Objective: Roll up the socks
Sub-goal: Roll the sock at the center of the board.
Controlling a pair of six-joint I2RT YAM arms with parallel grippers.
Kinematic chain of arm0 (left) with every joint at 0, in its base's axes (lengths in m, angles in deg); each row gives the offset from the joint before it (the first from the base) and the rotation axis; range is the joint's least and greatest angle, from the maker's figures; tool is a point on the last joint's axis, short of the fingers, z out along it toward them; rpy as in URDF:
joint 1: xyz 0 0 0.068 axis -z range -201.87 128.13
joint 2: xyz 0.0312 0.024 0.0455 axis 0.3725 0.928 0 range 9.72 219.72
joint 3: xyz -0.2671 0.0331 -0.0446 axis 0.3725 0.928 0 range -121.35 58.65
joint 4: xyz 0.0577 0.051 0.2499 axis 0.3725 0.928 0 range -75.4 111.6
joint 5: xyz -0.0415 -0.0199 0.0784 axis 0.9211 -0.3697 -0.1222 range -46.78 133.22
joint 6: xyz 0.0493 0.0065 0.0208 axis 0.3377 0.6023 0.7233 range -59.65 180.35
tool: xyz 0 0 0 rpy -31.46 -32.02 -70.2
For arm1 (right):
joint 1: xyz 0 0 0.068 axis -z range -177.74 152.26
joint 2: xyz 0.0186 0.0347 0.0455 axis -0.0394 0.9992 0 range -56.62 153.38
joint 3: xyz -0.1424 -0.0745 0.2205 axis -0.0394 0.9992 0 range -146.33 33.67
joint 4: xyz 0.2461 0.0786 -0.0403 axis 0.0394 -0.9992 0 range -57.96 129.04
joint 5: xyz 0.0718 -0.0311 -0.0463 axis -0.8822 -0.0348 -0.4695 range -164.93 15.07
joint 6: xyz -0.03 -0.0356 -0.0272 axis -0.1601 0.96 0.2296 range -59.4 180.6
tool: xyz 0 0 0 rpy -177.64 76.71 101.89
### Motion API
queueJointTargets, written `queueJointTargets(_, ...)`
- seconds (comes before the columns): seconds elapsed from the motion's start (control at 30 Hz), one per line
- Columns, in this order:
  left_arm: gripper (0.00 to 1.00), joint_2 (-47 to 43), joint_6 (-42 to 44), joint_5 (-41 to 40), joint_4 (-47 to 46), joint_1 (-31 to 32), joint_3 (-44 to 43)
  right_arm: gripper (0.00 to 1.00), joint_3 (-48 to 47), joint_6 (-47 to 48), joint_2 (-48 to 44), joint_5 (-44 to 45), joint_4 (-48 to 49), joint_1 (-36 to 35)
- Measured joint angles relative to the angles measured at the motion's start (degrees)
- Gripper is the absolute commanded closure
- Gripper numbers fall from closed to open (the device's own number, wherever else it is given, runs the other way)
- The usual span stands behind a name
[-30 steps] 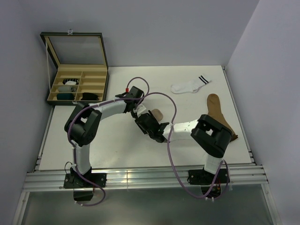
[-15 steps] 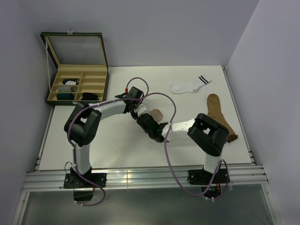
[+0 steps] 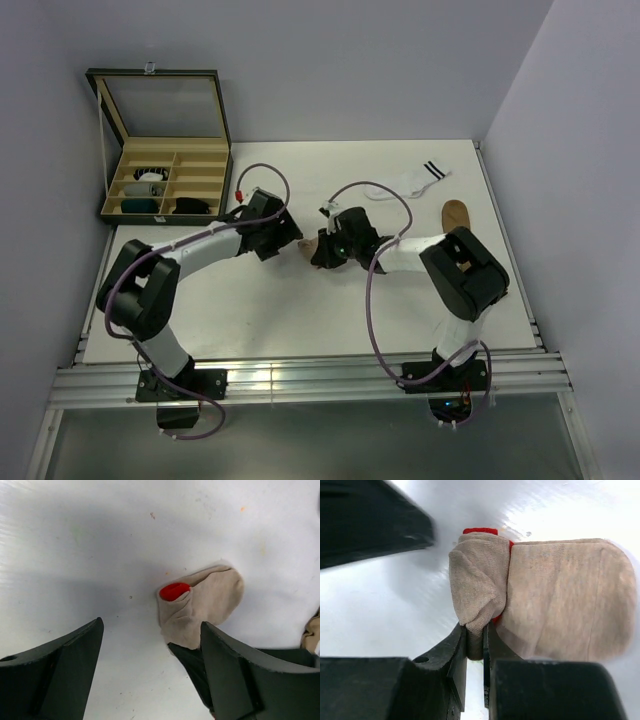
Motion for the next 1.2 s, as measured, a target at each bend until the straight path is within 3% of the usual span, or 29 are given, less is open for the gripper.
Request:
queueJointTargets(0.17, 0.18, -3.28, -1.97, -0.46, -4.17, -0.33, 3.65, 1.0, -2.21, -5.35, 5.27, -16.74, 2.71, 6.6)
queueJointTargets(0.47, 0.24, -3.02, -3.87, -0.39, -7.69, 1.92, 6.51, 1.0, -4.76, -16.74, 14.82, -36.28, 9.27, 13.77)
queueJointTargets(0.87, 0.32, 3.78, -3.91, -0.42, -8.37, 2.54, 2.84, 1.0, -6.36, -22.64, 19.26, -43.67, 11.3, 16.0)
queueJointTargets(1.07, 0.47, 5.99, -4.13, -0.2, -8.46, 2.56, 1.27, 1.0, -6.73, -23.02, 19.69, -44.26, 11.08, 16.2)
queueJointTargets(1.17, 0.56, 6.16, -4.48, -0.04, -8.76, 2.64, 1.22, 0.94, -6.75, -22.73, 19.47, -44.02, 10.58, 16.2)
queueJointTargets(1.2, 0.59, 6.32, -4.74, 0.04, -8.87, 2.64, 1.14, 0.86, -6.75, -22.53, 19.23, -43.69, 10.1, 16.17)
